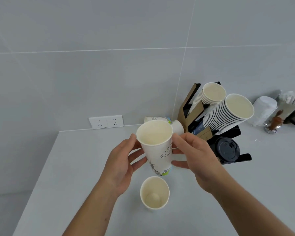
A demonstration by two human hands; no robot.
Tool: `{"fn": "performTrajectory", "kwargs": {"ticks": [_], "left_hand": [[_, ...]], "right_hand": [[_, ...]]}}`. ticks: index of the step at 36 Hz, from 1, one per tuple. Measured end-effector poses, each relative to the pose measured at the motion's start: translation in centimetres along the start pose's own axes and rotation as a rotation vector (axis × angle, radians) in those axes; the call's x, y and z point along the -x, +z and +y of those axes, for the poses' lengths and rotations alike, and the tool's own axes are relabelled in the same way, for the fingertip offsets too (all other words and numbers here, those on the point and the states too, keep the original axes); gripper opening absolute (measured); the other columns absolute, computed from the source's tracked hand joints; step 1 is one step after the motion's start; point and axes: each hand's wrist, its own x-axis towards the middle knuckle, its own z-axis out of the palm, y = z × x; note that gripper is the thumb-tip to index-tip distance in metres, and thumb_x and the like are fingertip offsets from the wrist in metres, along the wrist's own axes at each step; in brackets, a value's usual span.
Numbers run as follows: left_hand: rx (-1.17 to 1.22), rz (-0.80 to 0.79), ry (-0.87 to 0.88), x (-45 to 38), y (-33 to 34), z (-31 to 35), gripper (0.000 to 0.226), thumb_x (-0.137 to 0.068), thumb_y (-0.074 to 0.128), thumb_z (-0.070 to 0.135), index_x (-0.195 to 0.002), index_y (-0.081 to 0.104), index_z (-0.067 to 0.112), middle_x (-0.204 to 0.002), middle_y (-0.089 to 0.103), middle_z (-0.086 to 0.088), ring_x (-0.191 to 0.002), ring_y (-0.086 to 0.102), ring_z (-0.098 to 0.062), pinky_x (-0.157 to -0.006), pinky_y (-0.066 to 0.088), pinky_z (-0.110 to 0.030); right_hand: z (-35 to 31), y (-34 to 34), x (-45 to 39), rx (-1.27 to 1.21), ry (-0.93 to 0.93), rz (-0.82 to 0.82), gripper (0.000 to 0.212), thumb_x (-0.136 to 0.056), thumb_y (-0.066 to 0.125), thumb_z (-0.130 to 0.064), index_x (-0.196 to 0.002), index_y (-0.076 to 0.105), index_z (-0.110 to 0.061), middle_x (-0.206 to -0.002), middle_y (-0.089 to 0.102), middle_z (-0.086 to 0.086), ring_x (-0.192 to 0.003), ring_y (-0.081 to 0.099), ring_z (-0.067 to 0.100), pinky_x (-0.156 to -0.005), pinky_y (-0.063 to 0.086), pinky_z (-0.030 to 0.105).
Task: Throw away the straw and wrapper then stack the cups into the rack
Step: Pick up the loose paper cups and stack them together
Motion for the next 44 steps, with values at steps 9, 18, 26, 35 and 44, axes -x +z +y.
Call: {"fn": "performTrajectory", "kwargs": {"ticks": [9,18,26,35,44], "left_hand": [[-0.054,0.039,0.034,2.2,-1.0,-0.4,0.028,-0.093,0.056,0.034,-0.090,0.070,0.010,-0.084,0.070,-0.001,-0.093,0.067,-0.023,-0.088,0.056,-0.046],[-0.056,0.064,0.003,3.6,-2.1,-1.6,0.023,-0.094,0.056,0.029,-0.084,0.063,0.009,-0.078,0.071,0.000,-0.091,0.065,-0.023,-0.087,0.056,-0.043],[-0.072,0.072,-0.018,4.4,-2.8,-3.0,0.022,-0.095,0.055,0.024,-0.081,0.061,0.008,-0.082,0.072,0.000,-0.093,0.067,-0.022,-0.088,0.056,-0.040],[-0.145,0.105,-0.058,4.6,-3.8,-5.2,0.013,-0.091,0.063,0.014,-0.090,0.071,0.005,-0.095,0.075,-0.012,-0.094,0.071,-0.023,-0.089,0.057,-0.042],[-0.224,0.184,-0.078,4.2,-4.2,-6.8,0.005,-0.084,0.069,0.001,-0.087,0.072,0.004,-0.062,0.063,-0.005,-0.056,0.059,-0.016,-0.069,0.057,-0.030]], "right_hand": [[0.9,0.3,1.7,-0.005,0.008,-0.077,0.036,-0.091,0.059,-0.040,-0.097,0.066,-0.005,-0.108,0.070,0.014,-0.105,0.067,0.024,-0.079,0.062,0.038],[2.8,0.3,2.3,-0.019,0.045,-0.140,0.019,-0.095,0.058,-0.027,-0.097,0.068,-0.011,-0.110,0.069,0.016,-0.110,0.065,0.029,-0.082,0.061,0.040],[4.3,0.0,2.5,-0.068,0.125,-0.160,0.028,-0.098,0.051,-0.030,-0.102,0.072,-0.013,-0.107,0.072,0.012,-0.106,0.068,0.023,-0.085,0.061,0.043],[6.9,-0.1,2.2,-0.057,0.232,-0.143,0.021,-0.098,0.054,-0.023,-0.104,0.071,-0.012,-0.108,0.073,0.008,-0.107,0.067,0.023,-0.092,0.058,0.042],[8.9,-0.1,1.6,-0.022,0.230,-0.074,0.020,-0.092,0.058,0.001,-0.096,0.076,-0.007,-0.095,0.078,0.009,-0.093,0.074,0.024,-0.083,0.060,0.030]]}}
